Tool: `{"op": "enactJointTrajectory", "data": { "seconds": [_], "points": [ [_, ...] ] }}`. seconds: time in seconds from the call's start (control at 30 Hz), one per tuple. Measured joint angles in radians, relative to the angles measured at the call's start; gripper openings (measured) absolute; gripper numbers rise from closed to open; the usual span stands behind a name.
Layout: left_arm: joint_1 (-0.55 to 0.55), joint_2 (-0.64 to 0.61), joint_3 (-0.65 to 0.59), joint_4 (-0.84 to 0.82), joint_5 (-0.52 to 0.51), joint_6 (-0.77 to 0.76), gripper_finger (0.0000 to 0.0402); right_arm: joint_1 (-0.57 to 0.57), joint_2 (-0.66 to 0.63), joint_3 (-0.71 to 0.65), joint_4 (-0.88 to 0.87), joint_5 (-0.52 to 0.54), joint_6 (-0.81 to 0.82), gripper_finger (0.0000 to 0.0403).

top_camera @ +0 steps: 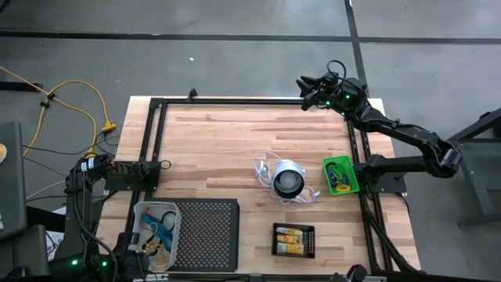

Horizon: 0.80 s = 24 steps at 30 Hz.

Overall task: Pick & Place Office Desk Supplies
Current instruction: Put the gray bin on the shelf, then put the black bin on the shelf

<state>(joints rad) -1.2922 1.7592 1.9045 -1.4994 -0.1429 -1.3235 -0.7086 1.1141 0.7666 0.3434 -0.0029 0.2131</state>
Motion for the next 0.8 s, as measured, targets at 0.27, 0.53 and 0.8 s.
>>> {"op": "enactJointTrajectory", "data": {
  "seconds": [0.27,0.53,0.8],
  "points": [
    [0.000,-0.007,0.002,0.000,0.000,0.003,0.0108,0.000,0.000,0.000,0.000,0.000,0.000,0.0112],
    [0.000,-0.078,0.005,0.040,-0.039,0.043,0.0108,0.000,0.000,0.000,0.000,0.000,0.000,0.0112],
    [0.000,-0.131,0.006,0.022,-0.105,0.098,0.0108,0.000,0.000,0.000,0.000,0.000,0.000,0.0112]
  ]
}}
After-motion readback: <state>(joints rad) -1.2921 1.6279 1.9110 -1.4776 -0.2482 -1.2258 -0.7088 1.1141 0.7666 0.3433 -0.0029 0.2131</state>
